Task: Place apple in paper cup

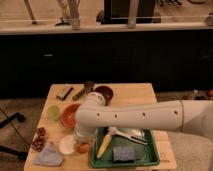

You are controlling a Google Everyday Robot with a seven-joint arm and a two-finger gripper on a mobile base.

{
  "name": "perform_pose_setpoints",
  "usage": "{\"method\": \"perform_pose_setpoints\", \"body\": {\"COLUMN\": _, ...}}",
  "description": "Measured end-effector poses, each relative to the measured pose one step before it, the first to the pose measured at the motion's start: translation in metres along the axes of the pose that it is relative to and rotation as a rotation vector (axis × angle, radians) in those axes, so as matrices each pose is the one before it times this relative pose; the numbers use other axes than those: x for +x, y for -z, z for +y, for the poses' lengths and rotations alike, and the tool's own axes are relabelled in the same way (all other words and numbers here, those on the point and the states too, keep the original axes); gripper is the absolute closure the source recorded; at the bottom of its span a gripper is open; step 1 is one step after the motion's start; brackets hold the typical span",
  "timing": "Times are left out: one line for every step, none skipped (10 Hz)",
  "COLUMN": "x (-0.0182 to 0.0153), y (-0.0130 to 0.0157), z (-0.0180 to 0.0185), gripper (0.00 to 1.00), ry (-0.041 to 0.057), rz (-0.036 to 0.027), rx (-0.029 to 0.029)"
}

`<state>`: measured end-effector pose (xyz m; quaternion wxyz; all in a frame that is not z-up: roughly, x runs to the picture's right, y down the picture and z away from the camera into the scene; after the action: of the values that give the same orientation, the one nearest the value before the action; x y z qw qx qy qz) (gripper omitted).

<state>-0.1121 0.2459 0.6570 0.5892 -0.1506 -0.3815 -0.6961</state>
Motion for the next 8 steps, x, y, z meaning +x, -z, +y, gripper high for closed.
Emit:
{"method": "perform_pose_setpoints", "body": {"x": 0.00262, "y": 0.00407, "z": -0.00175, "gripper": 0.99, "ry": 0.00234, "rz": -0.00297, "rx": -0.01355}}
{"method": "perform_pose_setpoints", "body": {"x": 0.00260, "y": 0.00365, "z": -0.00144, "gripper": 0.99, "ry": 0.00186, "rz": -0.00307, "rx": -0.01053}}
{"method": "perform_pose_setpoints", "body": {"x": 0.00357, "y": 0.00329, "z": -0.00119, "gripper": 0.99, "ry": -0.00339, "rz": -0.00605, "rx": -0.00567}}
{"method": "perform_pose_setpoints", "body": {"x": 0.00288, "y": 0.00097, "z": -0.00189, "gripper": 0.99, "ry": 0.00321, "rz": -0.00877, "rx": -0.00208}}
{"method": "perform_pose_setpoints", "body": {"x": 0.00351, "y": 0.00027, "z": -0.00454, "gripper": 0.99, "ry": 0.00844, "rz": -0.01100, "rx": 0.00085}}
{"method": "perform_pose_setpoints", "body": {"x": 0.00313, "y": 0.00006, "z": -0.00323, "gripper": 0.99, "ry": 0.00434, "rz": -0.00711, "rx": 0.00412}}
{"method": "perform_pose_setpoints", "body": {"x": 0.00223, "y": -0.00035, "z": -0.00095, "gripper": 0.99, "ry": 0.00038, "rz": -0.00913, "rx": 0.00143}}
{"method": "perform_pose_setpoints", "body": {"x": 0.00248, "y": -0.00147, "z": -0.00238, "gripper": 0.99, "ry": -0.00019, "rz": -0.00841, "rx": 0.00623}}
